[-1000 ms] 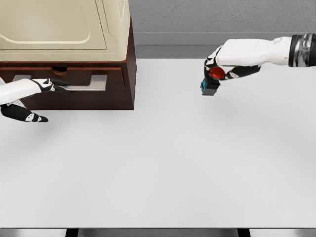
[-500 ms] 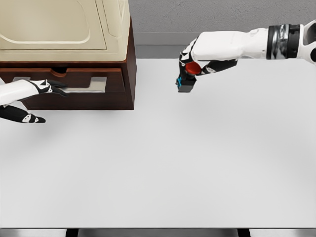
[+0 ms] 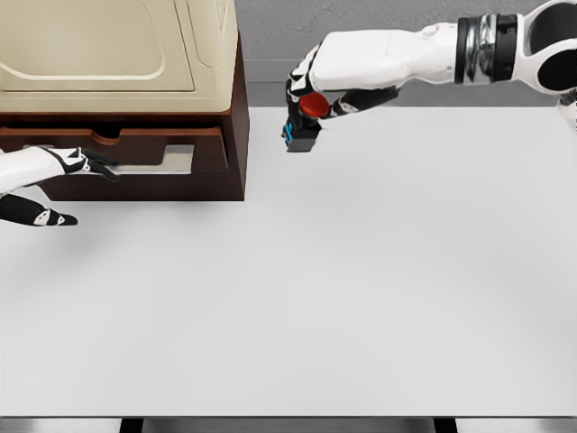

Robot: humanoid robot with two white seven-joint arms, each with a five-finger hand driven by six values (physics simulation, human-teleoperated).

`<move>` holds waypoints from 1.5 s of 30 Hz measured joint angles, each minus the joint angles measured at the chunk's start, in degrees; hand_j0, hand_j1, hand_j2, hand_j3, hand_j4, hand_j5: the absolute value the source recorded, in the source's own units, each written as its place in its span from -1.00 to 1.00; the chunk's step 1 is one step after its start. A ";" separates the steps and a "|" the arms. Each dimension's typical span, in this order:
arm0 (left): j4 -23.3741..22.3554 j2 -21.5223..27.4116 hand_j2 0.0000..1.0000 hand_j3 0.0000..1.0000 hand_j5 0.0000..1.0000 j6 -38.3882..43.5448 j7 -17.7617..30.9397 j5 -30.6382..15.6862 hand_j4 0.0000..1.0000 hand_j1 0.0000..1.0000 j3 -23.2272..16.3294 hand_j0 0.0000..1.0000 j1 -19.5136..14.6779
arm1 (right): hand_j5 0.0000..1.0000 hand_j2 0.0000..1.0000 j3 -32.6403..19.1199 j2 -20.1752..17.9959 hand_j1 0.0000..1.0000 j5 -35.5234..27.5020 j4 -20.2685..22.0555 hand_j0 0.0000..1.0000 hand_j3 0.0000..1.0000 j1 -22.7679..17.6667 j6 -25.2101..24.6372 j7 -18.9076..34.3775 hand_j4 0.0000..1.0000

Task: Open the cabinet drawer with left arm, and place a switch into the drawer with right arm

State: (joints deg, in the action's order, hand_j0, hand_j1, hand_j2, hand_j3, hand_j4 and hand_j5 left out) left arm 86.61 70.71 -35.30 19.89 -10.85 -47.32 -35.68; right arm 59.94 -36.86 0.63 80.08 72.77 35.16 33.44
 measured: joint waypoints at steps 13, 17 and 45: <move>1.94 1.25 0.58 0.58 0.58 0.83 -0.66 -2.28 0.58 0.58 -0.45 0.58 0.09 | -0.08 -0.08 1.32 6.32 -0.08 0.05 -1.61 -0.08 -0.08 3.69 0.01 0.22 -0.08; 2.74 1.80 0.57 0.57 0.57 1.11 -0.83 -3.55 0.57 0.57 -0.83 0.57 0.08 | -0.08 -0.08 1.50 8.19 -0.08 0.05 -2.89 -0.08 -0.08 3.69 0.01 0.25 -0.08; 5.99 4.28 0.57 0.57 0.57 2.56 -1.51 -6.95 0.57 0.57 0.29 0.57 3.51 | -0.08 -0.08 3.85 21.10 -0.08 0.30 -17.03 -0.08 -0.08 8.70 0.01 0.60 -0.08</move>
State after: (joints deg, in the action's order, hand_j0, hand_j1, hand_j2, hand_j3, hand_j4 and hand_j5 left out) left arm 92.60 74.99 -32.74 18.38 -17.80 -47.03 -32.17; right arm 63.79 -15.75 0.93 63.05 81.47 35.17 34.04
